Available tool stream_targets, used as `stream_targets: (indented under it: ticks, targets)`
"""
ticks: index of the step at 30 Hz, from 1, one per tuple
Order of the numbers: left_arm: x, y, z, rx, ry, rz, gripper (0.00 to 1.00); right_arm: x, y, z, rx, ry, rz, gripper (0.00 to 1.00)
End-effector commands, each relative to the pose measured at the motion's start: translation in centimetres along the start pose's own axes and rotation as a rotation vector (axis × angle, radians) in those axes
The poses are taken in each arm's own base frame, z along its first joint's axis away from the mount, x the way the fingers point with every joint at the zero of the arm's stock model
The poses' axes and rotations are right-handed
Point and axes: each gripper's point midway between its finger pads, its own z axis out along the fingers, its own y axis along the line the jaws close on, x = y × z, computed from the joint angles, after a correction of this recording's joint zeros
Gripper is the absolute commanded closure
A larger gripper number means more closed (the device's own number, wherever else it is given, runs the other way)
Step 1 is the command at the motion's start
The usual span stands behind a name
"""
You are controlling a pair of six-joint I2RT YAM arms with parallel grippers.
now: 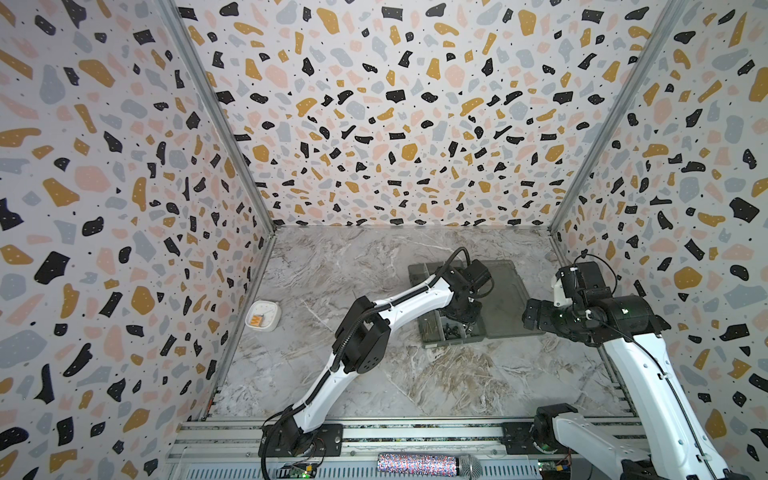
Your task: Sort the screws and nuts into containers
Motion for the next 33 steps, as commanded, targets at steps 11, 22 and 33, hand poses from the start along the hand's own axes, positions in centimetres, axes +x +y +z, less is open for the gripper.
stream_targets:
  ticks: [11,22,33]
  targets:
    - [-0.8,-1.5,-0.1,0.045,-0.016,0.016,0.47,-0.1,0.1,-0.3,-0.002,0.010,-0.027,0.01]
    - [-0.9,6.5,-6.6,-0.094,-0.096,-0.104,0.47,-2.6,3.5,-0.1,-0.129,-0.026,-0.122,0.01]
    - [7.8,18.7,-11.3,-0.257,-0.132,-0.365,0.46,-4.2,14.5,3.1,-0.246,0.006,-0.341,0.01]
